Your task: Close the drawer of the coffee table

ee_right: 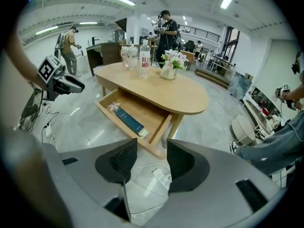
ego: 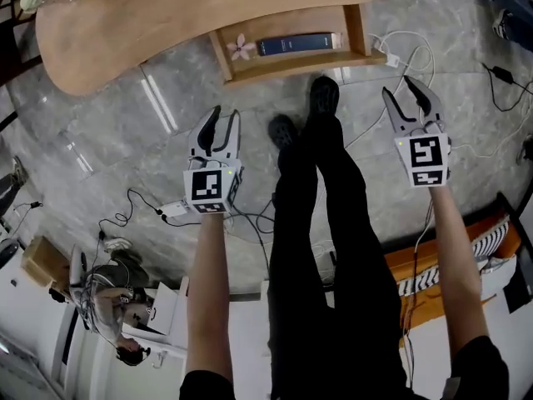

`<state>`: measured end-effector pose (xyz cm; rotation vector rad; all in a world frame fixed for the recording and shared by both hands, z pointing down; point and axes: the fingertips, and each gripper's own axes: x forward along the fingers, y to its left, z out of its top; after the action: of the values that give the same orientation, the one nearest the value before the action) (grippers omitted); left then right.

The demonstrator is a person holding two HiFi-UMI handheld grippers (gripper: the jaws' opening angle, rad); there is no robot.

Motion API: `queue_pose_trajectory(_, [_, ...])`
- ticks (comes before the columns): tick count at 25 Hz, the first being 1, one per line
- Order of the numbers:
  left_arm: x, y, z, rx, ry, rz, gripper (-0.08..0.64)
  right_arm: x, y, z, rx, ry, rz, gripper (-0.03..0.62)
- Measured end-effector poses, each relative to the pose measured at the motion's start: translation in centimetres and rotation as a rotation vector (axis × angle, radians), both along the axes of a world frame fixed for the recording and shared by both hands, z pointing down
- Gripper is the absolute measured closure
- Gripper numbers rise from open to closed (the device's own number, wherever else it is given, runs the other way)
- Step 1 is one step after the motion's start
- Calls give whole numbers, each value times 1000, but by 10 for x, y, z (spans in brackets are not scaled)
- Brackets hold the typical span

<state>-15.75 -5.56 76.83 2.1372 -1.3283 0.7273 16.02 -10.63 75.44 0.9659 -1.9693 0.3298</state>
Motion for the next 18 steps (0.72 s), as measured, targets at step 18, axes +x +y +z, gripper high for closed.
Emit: queue_pose_trajectory(18, [-17, -19, 186, -191, -114, 21, 273, 16, -25, 124, -92, 133, -63, 420])
